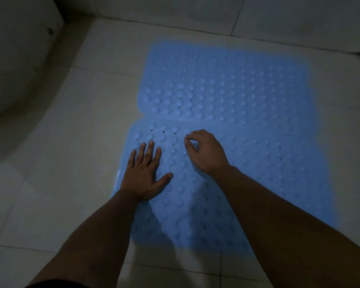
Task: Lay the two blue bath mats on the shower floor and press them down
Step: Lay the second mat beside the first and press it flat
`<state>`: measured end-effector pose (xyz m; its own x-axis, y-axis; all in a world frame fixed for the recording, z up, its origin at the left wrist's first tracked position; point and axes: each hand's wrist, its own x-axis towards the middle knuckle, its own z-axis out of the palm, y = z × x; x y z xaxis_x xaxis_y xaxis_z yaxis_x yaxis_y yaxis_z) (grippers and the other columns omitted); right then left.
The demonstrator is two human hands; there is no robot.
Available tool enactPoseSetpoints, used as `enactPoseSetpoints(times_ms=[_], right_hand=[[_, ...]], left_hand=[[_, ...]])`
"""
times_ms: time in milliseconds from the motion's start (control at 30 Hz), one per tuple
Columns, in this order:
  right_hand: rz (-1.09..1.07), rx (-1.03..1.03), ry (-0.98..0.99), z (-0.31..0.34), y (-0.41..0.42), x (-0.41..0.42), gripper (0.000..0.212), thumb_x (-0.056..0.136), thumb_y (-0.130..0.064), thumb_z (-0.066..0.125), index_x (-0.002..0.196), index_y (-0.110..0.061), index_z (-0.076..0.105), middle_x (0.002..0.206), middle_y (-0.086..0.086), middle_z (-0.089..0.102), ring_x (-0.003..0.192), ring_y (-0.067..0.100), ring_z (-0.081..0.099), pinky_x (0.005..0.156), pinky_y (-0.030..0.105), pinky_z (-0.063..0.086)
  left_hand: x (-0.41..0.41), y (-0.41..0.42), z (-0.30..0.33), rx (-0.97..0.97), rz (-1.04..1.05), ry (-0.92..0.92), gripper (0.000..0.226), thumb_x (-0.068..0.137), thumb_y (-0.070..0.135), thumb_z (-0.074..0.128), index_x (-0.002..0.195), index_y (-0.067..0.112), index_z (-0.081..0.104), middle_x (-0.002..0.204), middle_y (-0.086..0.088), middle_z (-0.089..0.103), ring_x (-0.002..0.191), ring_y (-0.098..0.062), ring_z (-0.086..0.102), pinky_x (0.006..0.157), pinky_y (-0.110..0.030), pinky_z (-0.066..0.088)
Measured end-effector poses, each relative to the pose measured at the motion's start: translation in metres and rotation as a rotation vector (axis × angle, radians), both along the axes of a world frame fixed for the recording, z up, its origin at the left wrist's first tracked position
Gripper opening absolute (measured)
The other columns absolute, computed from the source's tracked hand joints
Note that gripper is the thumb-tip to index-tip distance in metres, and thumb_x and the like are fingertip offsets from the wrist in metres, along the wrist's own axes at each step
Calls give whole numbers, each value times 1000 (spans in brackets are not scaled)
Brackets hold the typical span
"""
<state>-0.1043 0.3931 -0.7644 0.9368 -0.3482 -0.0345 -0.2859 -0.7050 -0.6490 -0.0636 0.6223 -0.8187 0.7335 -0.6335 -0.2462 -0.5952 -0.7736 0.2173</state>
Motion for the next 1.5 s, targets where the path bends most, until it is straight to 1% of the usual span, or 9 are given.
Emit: enactPoseSetpoints(times_ms=[133, 267, 400, 633, 900, 967, 1100, 1267, 1500], right_hand=[[63, -34, 195, 14, 31, -3, 37, 92, -43, 52, 116, -21, 71, 123, 4, 67, 121, 25, 58, 104, 43, 48], [139, -168, 326, -5, 77, -16, 53, 101, -34, 38, 148, -10, 41, 158, 15, 34, 151, 34, 22, 121, 50, 25], [92, -308, 307, -41, 111, -41, 70, 102, -47, 26, 158, -6, 20, 167, 17, 5, 156, 31, -1, 124, 56, 9], [42, -446, 178, -58, 120, -49, 89, 98, -68, 23, 159, -4, 13, 168, 14, 4, 156, 27, -7, 123, 54, 9], [189, -181, 411, -41, 105, -37, 92, 97, -71, 22, 160, -9, -2, 167, 9, -16, 153, 23, -20, 124, 53, -7], [256, -6, 568, -19, 86, -18, 88, 99, -67, 27, 160, -7, 7, 167, 10, -10, 155, 24, -11, 125, 50, -3], [64, 257, 391, 31, 29, 7, 43, 102, -40, 50, 120, -8, 71, 134, 15, 64, 129, 26, 57, 108, 33, 43], [-168, 185, 171, 37, -20, -20, 29, 99, -33, 56, 110, -12, 75, 117, 9, 73, 114, 25, 65, 96, 30, 47], [-249, 99, 2, -2, -54, -58, 23, 98, -35, 56, 103, -21, 74, 109, -2, 74, 103, 15, 67, 90, 24, 48]], left_hand=[[31, -8, 42, 91, -48, 183, 94, 84, 72, 19, 160, 18, 26, 171, -10, 9, 157, -32, 10, 124, -51, 21], [39, -3, 53, -96, 41, -49, 73, 84, 43, 23, 132, 7, 64, 140, -17, 60, 136, -41, 50, 98, -54, 52], [28, 6, 41, -102, 116, -128, 63, 89, 36, 29, 136, 10, 61, 144, -13, 58, 141, -38, 45, 97, -53, 50], [29, 20, 19, -152, 173, -202, 54, 94, 32, 38, 140, 12, 57, 150, -12, 52, 147, -36, 35, 102, -54, 45], [35, 17, 23, -173, 232, -169, 55, 96, 35, 33, 140, 13, 57, 149, -13, 52, 149, -38, 32, 105, -57, 42], [34, 12, 32, -194, 299, -155, 57, 96, 36, 31, 140, 13, 57, 149, -13, 52, 149, -37, 32, 104, -57, 43], [22, -11, 41, -248, 313, -151, 58, 93, 36, 32, 139, 13, 58, 148, -13, 54, 148, -38, 34, 104, -57, 43], [-26, -61, 26, -262, 23, -139, 58, 97, 37, 35, 144, 9, 54, 153, -18, 48, 148, -42, 33, 109, -59, 42], [-84, -112, -9, -45, -157, -114, 85, 101, 68, 25, 163, 12, 12, 171, -9, -3, 158, -28, -8, 125, -59, 4]])
